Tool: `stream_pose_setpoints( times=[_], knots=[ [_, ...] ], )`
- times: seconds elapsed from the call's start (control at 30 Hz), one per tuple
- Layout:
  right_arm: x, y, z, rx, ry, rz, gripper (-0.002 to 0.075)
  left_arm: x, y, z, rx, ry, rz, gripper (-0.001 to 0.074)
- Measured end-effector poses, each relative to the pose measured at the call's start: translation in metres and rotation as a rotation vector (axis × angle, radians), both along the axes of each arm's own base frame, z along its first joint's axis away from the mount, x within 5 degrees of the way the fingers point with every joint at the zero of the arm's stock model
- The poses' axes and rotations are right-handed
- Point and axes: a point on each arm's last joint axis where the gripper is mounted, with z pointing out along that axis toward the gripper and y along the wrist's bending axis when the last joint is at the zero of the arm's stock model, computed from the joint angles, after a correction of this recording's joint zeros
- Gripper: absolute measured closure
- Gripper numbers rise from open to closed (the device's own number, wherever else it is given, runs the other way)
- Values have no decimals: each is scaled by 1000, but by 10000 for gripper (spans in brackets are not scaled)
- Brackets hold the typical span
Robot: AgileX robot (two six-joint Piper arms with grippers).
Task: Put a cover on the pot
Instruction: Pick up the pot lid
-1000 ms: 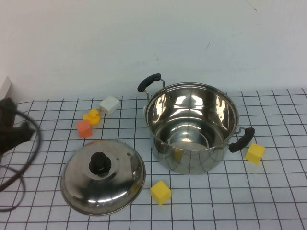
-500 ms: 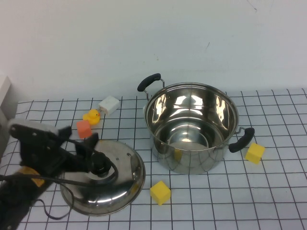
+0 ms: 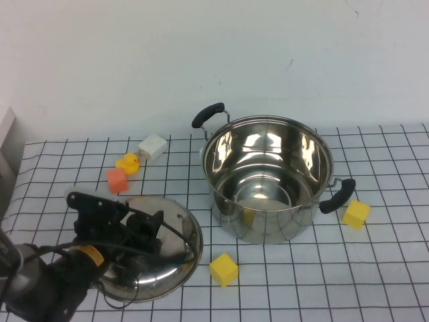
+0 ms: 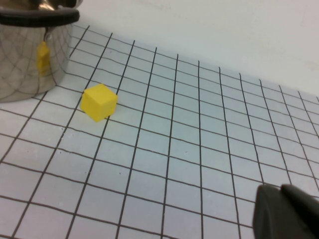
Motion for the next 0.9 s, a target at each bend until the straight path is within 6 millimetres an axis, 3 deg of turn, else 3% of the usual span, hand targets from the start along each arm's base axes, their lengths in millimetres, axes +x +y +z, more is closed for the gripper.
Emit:
stream_pose_setpoints(
  times=[0.2, 0.43, 0.6, 0.77, 0.9],
  knots=[
    [0, 0, 0, 0, 0, 0, 717, 1, -2, -6, 0, 14, 52, 185],
    [0, 0, 0, 0, 0, 0, 717, 1, 2, -12, -12, 93, 101, 405],
    [0, 0, 0, 0, 0, 0, 717, 1, 2, -8, -54, 116, 124, 404],
    [0, 0, 0, 0, 0, 0, 717, -2, 4, 16, -68, 175, 149, 404],
    [0, 0, 0, 0, 0, 0, 717, -5, 7, 60, -71, 154, 182, 404]
  ],
)
